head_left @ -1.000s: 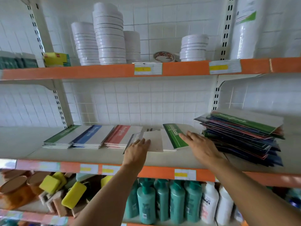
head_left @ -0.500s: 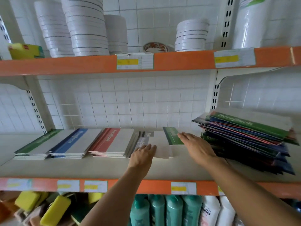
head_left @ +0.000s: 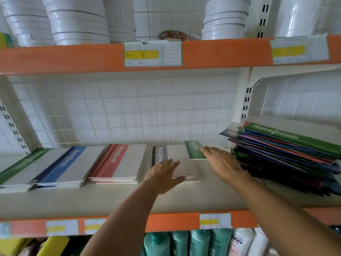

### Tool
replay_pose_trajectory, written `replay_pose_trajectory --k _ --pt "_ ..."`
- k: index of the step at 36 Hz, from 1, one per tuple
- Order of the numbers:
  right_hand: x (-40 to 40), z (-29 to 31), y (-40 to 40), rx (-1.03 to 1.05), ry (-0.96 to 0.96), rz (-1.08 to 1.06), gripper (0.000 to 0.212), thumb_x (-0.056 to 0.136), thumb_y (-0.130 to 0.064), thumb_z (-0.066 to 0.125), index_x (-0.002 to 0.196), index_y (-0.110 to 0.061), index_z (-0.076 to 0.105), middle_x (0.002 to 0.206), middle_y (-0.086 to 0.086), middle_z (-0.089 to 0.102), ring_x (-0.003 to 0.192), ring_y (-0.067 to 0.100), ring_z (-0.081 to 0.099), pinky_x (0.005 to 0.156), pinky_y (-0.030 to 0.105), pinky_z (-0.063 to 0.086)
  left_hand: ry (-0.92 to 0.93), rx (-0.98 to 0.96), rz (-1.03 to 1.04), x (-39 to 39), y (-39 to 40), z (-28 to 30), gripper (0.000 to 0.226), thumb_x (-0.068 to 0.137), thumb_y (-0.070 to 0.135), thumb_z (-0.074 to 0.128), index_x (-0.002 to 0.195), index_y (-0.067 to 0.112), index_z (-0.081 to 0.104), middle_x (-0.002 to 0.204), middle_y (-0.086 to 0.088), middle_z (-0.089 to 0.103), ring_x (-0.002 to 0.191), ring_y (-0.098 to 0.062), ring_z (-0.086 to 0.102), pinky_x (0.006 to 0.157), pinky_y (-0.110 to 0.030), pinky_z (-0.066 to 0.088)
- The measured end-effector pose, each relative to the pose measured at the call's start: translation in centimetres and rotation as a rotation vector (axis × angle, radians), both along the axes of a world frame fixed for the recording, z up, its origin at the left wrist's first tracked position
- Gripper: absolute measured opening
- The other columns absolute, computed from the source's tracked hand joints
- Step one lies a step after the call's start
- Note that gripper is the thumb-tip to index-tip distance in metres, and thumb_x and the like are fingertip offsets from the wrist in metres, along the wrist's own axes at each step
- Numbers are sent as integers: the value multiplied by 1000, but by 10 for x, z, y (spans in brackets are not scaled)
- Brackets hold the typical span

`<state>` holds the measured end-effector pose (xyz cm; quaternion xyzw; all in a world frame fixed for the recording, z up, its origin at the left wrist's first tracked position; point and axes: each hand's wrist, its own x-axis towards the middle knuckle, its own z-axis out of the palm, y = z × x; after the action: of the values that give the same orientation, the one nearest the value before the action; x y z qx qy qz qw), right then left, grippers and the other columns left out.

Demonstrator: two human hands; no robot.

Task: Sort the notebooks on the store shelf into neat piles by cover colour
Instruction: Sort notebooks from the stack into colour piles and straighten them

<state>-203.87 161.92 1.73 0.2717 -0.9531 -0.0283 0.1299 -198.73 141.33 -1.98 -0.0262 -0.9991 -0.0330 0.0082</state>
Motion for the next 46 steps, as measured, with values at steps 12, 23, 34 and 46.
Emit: replay_pose_trajectory --k 12,23,34,46 --pt "30 7 -20 49 -23 88 82 88 6 43 153 -24 5 153 8 28 132 27 40 101 36 43 177 42 233 63 -21 16 43 99 48 36 130 23 51 134 -1 54 119 -24 52 92 -38 46" --pt "79 13 -86 30 -10 208 80 89 9 37 153 -30 9 156 6 22 135 26 36 99 38 44 211 16 471 151 -95 22 44 97 51 37 129 26 53 135 2 53 123 -23 49 97 -36 41" --pt "142 19 -206 16 22 218 74 91 5 32 153 -31 12 156 5 24 135 25 38 99 36 44 168 -51 562 245 -203 36 46 99 51 33 133 25 50 136 2 51 123 -20 48 96 -32 39" --pt "186 13 -312 44 26 261 64 99 -1 30 153 -29 9 154 5 26 133 25 39 97 36 46 165 -77 575 287 -304 23 45 99 51 34 130 24 53 131 4 55 122 -18 49 95 -33 40"
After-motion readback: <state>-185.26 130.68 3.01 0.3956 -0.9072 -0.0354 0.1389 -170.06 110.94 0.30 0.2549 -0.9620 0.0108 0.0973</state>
